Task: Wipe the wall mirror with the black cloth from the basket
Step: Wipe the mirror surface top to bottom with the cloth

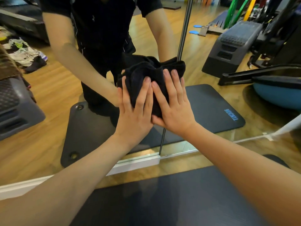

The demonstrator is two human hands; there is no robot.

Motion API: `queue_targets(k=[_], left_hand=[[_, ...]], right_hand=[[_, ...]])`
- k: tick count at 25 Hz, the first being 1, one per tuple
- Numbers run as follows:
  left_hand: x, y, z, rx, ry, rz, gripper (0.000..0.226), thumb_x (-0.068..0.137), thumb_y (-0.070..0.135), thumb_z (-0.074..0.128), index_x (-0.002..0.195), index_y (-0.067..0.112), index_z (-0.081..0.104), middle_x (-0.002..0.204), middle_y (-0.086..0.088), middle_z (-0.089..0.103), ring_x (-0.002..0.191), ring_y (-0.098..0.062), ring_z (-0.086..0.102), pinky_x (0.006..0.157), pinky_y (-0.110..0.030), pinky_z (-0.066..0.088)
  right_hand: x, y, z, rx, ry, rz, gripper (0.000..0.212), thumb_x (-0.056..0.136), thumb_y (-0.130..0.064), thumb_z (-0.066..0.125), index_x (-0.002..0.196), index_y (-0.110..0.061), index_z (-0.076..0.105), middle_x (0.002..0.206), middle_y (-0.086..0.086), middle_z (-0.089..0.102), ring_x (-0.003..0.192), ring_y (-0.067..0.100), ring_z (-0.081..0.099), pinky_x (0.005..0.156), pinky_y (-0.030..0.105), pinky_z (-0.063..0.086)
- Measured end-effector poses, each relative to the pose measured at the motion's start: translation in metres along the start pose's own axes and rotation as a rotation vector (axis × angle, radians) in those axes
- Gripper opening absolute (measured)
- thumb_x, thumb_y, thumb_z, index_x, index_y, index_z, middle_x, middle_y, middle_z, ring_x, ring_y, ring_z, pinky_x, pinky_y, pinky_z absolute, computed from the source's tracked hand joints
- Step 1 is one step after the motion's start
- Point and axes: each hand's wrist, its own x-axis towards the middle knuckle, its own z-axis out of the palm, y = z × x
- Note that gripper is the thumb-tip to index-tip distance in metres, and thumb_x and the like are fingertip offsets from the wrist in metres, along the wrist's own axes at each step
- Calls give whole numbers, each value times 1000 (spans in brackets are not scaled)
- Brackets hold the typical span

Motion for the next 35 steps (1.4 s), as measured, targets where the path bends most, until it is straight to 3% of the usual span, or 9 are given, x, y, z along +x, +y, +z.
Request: queue_targets(k=[3, 8, 14, 18, 23, 26, 30, 35], left_hand=[[-27, 3, 8, 7, -24, 22, 83, 107, 39, 46, 162, -3, 1, 163, -20, 16, 145, -64, 21, 125, -67, 14], [-73, -4, 23, 76, -226, 67, 74, 112, 34, 40, 163, -2, 0, 169, -18, 1, 150, -52, 28, 123, -69, 18], [-74, -30, -2, 222, -105, 196, 67, 110, 25, 39, 163, -2, 6, 164, -16, 13, 149, -55, 17, 120, -55, 37], [-95, -79, -27, 211, -92, 176, 77, 105, 29, 51, 163, -1, 8, 163, -16, 19, 146, -51, 23, 117, -55, 41], [-129, -160, -71, 295, -122, 270, 87, 102, 37, 53, 163, -2, 6, 163, -16, 21, 141, -50, 29, 122, -53, 29], [-150, -207, -99, 345, -171, 263, 88, 101, 40, 55, 164, 0, 7, 165, -16, 18, 143, -50, 29, 126, -54, 21], [-178, -268, -139, 431, -235, 282, 96, 100, 51, 57, 164, 2, 4, 168, -15, 5, 145, -48, 29, 125, -56, 26], [-217, -349, -194, 548, -250, 212, 94, 101, 52, 57, 165, 6, 7, 169, -12, 8, 147, -46, 29, 128, -55, 10]], right_hand=[[-28, -10, 14, -7, -39, 31, 89, 95, -62, 61, 158, -10, 25, 161, 27, 18, 151, 50, 17, 128, 61, 13], [-65, -38, 34, -3, -132, 109, 97, 94, -66, 62, 161, -12, 16, 163, 26, 12, 155, 48, 5, 128, 63, 12], [-58, -66, 42, -52, -136, 171, 101, 93, -67, 64, 162, -10, 17, 163, 31, 10, 151, 57, 12, 127, 65, 11], [-37, -119, 55, -18, -131, 148, 96, 96, -66, 59, 162, -12, 15, 163, 30, 8, 151, 56, 9, 127, 65, 6], [-7, -197, 78, 68, -98, 132, 87, 100, -62, 50, 163, -18, 9, 162, 27, 8, 151, 52, 5, 126, 67, 3], [11, -247, 93, 118, -85, 127, 90, 99, -62, 53, 163, -19, 7, 164, 24, 0, 156, 46, -10, 126, 68, 0], [37, -311, 111, 120, -95, 105, 103, 95, -64, 57, 166, -21, -4, 164, 20, -11, 155, 40, -28, 125, 65, -9], [76, -409, 130, 121, -71, 69, 94, 98, -60, 51, 167, -17, 3, 165, 23, -8, 155, 47, -8, 126, 66, -5]])
